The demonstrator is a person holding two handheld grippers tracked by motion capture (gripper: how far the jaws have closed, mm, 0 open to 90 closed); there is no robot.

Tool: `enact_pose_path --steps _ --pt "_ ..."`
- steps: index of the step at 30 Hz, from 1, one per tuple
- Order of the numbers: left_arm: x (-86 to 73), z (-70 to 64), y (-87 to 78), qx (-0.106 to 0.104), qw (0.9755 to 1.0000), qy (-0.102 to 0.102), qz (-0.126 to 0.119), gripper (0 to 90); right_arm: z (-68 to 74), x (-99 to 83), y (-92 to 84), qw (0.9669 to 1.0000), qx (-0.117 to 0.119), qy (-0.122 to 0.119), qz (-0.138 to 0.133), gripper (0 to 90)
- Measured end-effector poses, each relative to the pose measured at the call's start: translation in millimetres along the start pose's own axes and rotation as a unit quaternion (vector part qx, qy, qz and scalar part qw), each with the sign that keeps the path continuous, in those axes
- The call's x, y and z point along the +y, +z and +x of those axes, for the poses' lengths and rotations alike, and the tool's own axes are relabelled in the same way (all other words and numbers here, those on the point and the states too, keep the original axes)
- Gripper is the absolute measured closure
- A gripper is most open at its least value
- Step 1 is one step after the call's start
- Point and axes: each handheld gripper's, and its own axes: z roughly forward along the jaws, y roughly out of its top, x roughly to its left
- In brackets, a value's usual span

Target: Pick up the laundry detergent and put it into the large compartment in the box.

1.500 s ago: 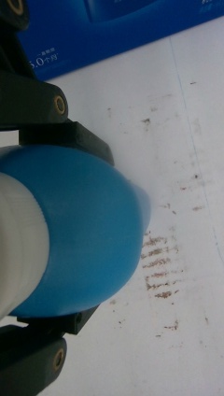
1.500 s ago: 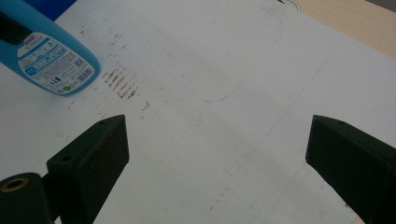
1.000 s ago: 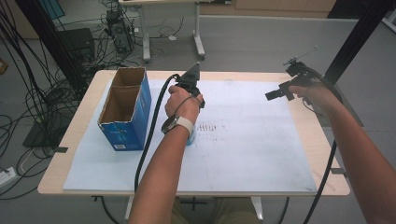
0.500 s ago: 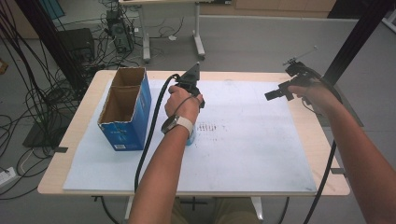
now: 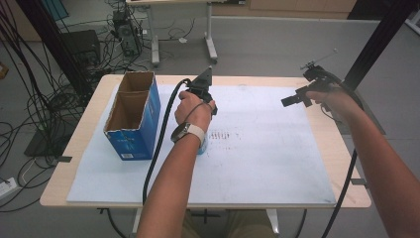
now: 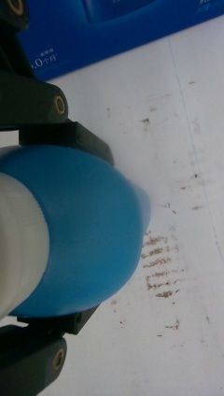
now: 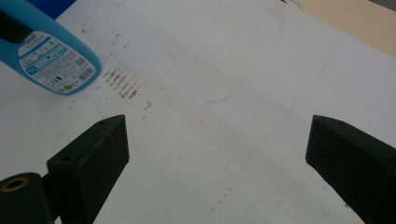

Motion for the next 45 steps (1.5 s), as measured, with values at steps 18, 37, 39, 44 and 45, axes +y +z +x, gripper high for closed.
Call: enact_pose_path --steps 18,37,39,44,45 --pt "0.3 0.8 0.0 -0.001 1.0000 -0.002 0.000 39.3 1.0 1.8 2.8 1.0000 0.001 -0.002 0.002 5.9" --pt "-0.2 0.1 -0.1 0.000 1.0000 -0.001 0.000 39.3 1.5 2.0 1.9 1.0000 0.000 -0.003 0.001 6.0" --pt "-0.1 -0.1 -0.1 0.000 1.0000 0.000 0.000 39.3 1.5 1.9 1.9 1.0000 0.001 -0.003 0.001 6.0" --pt "0.0 0.1 0.0 0.000 1.0000 0.001 0.000 39.3 1.5 2.1 2.4 1.0000 0.001 -0.003 0.001 6.0" --pt "-0.1 0.2 -0.1 0.000 1.0000 0.001 0.000 39.3 1.4 2.1 2.5 1.0000 0.001 -0.003 0.001 6.0"
